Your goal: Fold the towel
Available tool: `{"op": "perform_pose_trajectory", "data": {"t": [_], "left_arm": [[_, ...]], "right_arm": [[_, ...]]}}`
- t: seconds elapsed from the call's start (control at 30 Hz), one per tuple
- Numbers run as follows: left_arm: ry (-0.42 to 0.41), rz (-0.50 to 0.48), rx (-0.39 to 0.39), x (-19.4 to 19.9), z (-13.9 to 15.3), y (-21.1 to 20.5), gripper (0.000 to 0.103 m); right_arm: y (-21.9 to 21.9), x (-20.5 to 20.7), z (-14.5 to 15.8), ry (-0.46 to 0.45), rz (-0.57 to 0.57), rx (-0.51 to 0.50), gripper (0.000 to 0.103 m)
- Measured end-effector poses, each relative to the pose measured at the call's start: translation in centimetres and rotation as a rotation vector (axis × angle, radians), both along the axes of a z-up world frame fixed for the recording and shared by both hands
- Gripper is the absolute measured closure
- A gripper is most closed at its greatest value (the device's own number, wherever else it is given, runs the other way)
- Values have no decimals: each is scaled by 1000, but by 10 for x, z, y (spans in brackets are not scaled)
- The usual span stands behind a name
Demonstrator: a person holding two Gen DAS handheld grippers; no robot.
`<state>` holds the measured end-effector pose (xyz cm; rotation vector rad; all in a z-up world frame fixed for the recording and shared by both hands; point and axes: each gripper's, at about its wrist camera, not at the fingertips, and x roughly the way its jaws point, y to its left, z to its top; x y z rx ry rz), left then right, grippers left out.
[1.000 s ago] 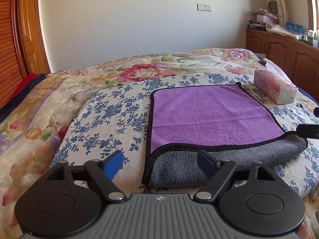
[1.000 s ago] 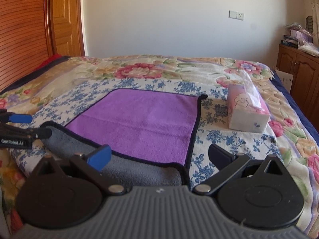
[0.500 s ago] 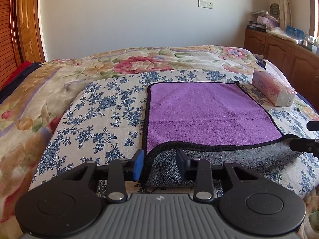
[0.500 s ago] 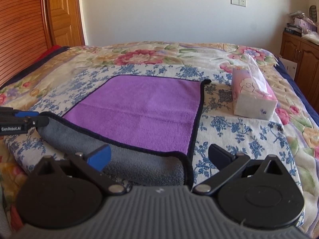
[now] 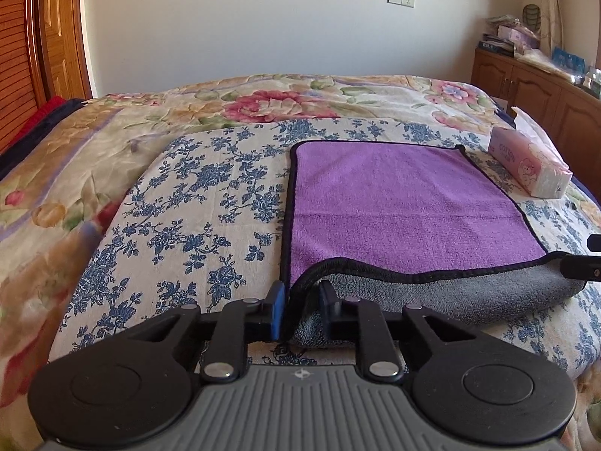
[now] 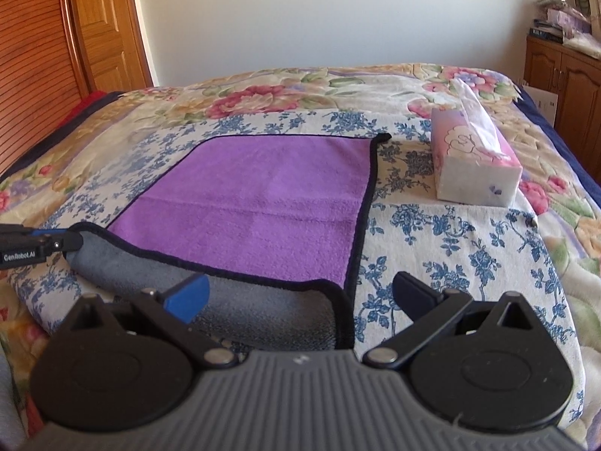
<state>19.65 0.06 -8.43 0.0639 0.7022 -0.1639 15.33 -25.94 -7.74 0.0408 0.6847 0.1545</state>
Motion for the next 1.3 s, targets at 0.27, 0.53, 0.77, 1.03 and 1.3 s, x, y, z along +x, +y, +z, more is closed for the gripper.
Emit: {"op": "perform_pose_trajectory", "data": {"t": [0.27, 0.53, 0.77, 1.03, 1.3], "left_arm": [[19, 10, -5, 4, -5, 4, 75], [37, 0, -21, 5, -6, 4, 80], [32, -6, -29, 3, -5, 2, 91], [25, -18, -37, 1, -4, 1, 96], [5, -21, -49, -1, 1, 0, 97]], "right_arm": [[-9, 6, -3, 54, -1, 69, 19], [-12, 8, -8, 111, 4, 104, 33], [-15, 8, -9, 128, 6, 120, 55], [-19, 8, -8, 128, 6, 132, 83], [-16, 7, -5, 110, 10, 101, 95]]}}
